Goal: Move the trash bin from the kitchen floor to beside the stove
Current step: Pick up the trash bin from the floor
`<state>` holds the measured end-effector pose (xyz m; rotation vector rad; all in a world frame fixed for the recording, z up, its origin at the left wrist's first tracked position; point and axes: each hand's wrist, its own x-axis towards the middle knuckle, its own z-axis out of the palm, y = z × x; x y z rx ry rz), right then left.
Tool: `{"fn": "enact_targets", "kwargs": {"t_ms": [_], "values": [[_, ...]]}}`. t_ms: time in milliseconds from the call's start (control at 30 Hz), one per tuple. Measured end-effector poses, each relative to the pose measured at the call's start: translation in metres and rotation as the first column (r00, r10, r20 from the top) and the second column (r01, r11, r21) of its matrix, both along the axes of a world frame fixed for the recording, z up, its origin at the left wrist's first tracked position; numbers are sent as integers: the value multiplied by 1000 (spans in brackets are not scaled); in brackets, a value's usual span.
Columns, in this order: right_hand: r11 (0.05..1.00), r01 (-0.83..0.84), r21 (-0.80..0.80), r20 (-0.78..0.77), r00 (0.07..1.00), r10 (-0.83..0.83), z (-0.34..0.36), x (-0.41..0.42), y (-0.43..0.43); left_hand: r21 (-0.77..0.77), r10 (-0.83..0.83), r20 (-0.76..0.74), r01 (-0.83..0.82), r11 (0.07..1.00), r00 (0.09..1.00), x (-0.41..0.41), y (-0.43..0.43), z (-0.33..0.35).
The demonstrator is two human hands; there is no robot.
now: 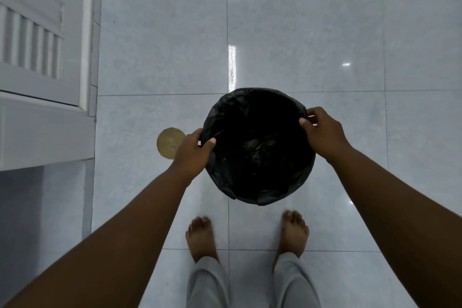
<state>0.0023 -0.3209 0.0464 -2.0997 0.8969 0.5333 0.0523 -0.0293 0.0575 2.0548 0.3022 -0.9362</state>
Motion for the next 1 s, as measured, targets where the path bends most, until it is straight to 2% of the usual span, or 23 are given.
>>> {"fn": "enact_targets", "kwargs": {"t_ms": [167,233,300,367,467,567,800,1000], "values": [[994,58,90,28,998,-60,-12,-20,-4,-31,32,-4,-32,999,999,0,2,-19],[989,78,123,14,997,-81,-16,-37,-4,-43,50,-66,-53,998,997,-5,7,-27],[985,64,161,-32,998,-59,-20,-57,-5,-67,8,-169,-20,998,986,-13,12,-32],[976,-21,217,-62,997,35,-24,-76,-1,-127,-99,-224,72,989,970,-21,14,-37],[959,-106,262,16,994,105,-24,-90,12,-208,-193,-148,160,965,970,-26,14,-33],[966,-111,234,121,989,85,-16,-88,20,-239,-157,-29,146,960,987,-26,11,-20],[974,-65,217,224,974,15,52,-66,18,-277,-33,26,39,960,999,-10,4,61],[961,-13,276,299,951,-73,204,-45,10,-294,-7,68,27,956,998,8,4,205]]}}
